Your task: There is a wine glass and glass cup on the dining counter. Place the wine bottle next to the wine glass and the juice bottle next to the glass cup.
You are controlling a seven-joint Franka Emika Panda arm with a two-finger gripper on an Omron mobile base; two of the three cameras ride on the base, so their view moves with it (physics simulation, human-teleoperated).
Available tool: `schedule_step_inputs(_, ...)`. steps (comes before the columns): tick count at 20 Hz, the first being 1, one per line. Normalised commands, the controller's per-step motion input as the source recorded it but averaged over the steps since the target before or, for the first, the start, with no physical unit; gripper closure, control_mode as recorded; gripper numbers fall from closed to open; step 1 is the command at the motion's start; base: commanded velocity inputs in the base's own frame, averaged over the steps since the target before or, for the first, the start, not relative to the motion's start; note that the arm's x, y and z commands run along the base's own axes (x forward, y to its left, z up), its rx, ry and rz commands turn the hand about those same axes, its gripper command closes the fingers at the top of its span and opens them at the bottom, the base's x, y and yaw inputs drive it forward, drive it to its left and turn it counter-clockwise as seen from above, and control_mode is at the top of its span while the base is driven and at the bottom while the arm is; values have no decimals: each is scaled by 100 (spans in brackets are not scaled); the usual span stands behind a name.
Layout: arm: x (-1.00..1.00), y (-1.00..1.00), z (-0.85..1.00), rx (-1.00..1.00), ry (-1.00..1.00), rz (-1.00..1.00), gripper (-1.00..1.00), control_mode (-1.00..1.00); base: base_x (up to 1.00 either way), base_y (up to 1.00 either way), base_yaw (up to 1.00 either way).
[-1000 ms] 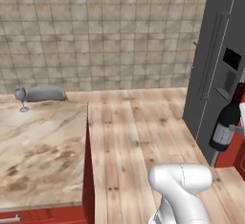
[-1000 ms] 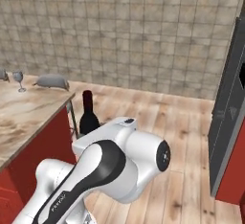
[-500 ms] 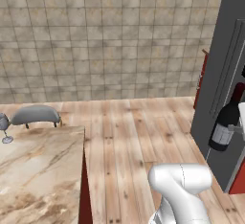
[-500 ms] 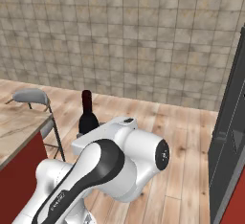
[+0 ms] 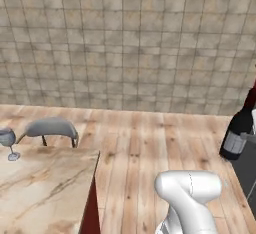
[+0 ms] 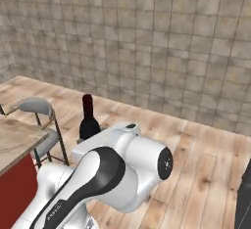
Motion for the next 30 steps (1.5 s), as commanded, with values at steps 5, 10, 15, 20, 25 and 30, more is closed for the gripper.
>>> schedule_step_inputs(5, 0, 0, 0, 0, 0, 0, 100, 100, 34, -10, 81)
schedule_step_inputs(10, 0, 0, 0, 0, 0, 0, 100, 100, 26, -5, 90)
schedule_step_inputs(15, 0, 0, 0, 0, 0, 0, 100, 100, 23, -10, 86)
schedule_step_inputs(20, 0, 0, 0, 0, 0, 0, 100, 100, 25, -18, 72)
schedule_step_inputs(25, 0, 0, 0, 0, 0, 0, 100, 100, 26, -38, 44)
schedule_step_inputs(30, 0, 0, 0, 0, 0, 0, 100, 100, 28, -51, 27)
